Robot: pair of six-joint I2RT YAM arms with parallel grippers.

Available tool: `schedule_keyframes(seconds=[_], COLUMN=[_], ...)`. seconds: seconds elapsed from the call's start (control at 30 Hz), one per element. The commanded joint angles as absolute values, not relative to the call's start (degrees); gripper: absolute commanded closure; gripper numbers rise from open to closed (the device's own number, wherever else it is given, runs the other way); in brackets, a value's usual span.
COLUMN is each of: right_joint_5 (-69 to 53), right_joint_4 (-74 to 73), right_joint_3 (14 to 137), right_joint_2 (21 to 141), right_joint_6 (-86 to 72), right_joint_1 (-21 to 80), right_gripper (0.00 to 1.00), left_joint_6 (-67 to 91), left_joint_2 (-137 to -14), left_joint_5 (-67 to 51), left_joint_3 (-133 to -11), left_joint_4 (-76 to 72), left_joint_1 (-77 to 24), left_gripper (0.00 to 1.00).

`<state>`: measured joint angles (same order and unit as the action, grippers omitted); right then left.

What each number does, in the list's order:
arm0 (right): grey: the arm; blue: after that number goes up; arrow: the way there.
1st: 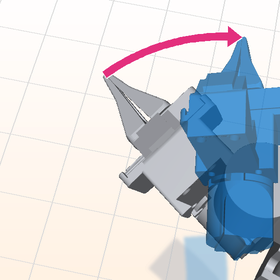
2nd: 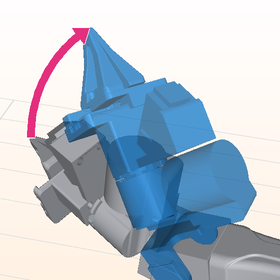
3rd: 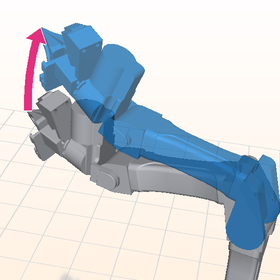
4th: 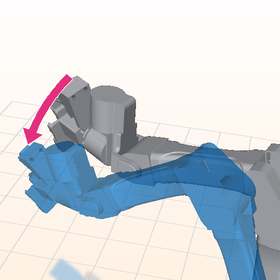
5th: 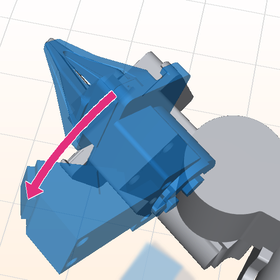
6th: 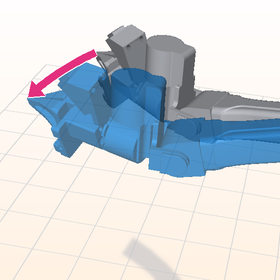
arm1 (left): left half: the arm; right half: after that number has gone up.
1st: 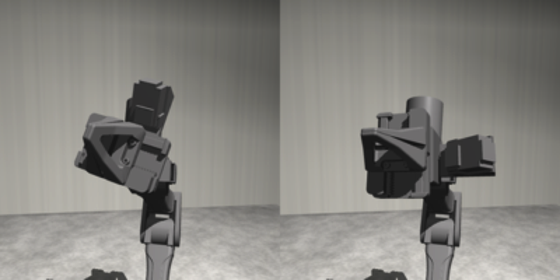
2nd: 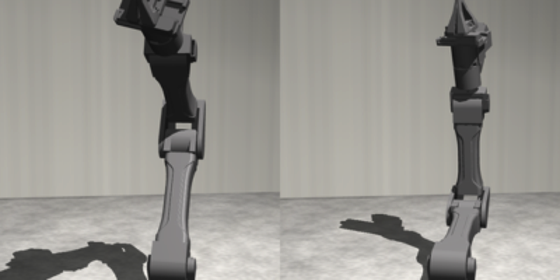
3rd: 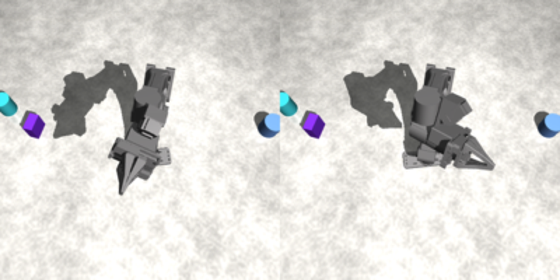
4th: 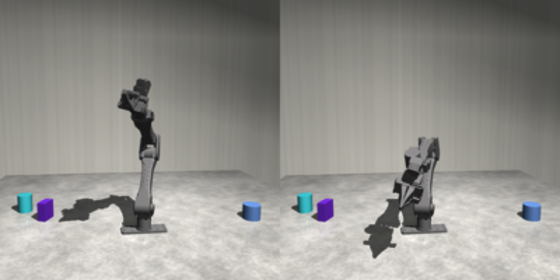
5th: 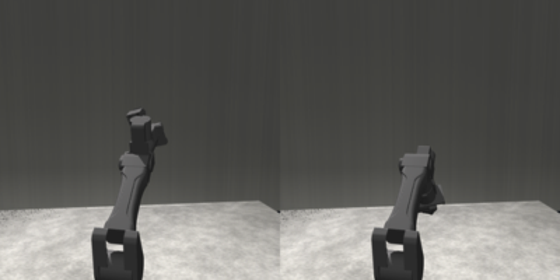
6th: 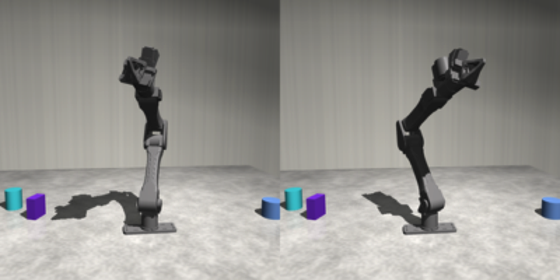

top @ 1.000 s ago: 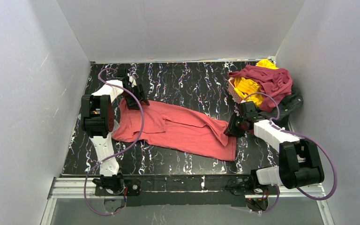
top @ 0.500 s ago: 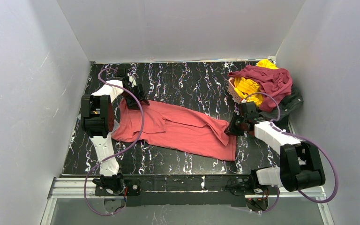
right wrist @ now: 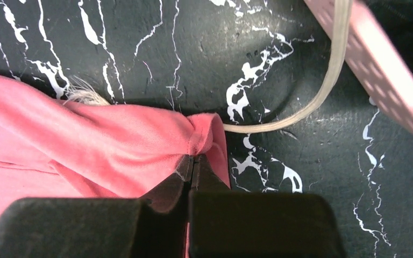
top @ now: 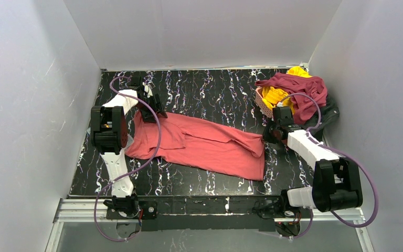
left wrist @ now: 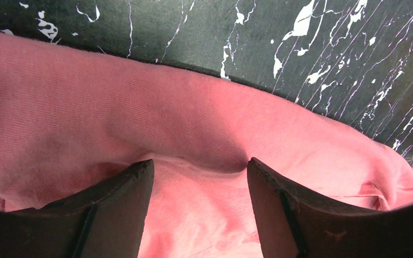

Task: Fold and stack the mixed laundry pile
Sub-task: Fold the T-shirt at the center of the board.

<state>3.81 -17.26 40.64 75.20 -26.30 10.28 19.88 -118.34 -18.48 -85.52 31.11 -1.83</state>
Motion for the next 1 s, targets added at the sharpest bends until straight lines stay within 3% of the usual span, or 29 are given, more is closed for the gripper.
schedule_keyframes(seconds=[0.0, 0.07, 0.13, 0.37, 0.5, 0.7, 0.97], right_joint_5=[4.8, 4.0, 2.9, -6.0, -11.5, -10.2, -16.0], right_joint_4=[-18.8, -19.9, -20.8, -21.0, -20.7, -23.3, -22.6], right_joint_3=[44.6, 44.8, 44.6, 40.5, 36.9, 34.9, 30.6], right_joint_2=[74.5, 73.1, 71.7, 66.7, 63.7, 57.0, 58.1], right_joint_6=[-23.8, -23.2, -23.2, -27.7, -32.5, -31.6, -33.8], right_joint_1=[9.8, 9.6, 9.6, 9.6, 9.5, 9.6, 9.9], right_gripper=[0.98, 0.75, 0.61, 0.3, 0.28, 0.32, 0.43], left_joint_6=[17.0, 17.2, 17.2, 17.3, 17.4, 17.4, 19.1], left_joint_2=[-121.2, -121.4, -121.4, -121.2, -121.3, -121.3, -115.0], left_joint_5=[-12.2, -12.7, -13.0, -13.2, -13.5, -13.8, -16.6], left_joint_3=[-84.5, -84.5, -84.5, -84.3, -84.4, -84.4, -83.9], left_joint_4=[31.1, 31.1, 31.0, 30.8, 30.8, 30.7, 30.0], left_joint_1=[-0.1, 1.7, 1.8, 1.8, 1.8, 1.8, 1.7], left_gripper=[0.36, 0.36, 0.36, 0.36, 0.36, 0.36, 0.35])
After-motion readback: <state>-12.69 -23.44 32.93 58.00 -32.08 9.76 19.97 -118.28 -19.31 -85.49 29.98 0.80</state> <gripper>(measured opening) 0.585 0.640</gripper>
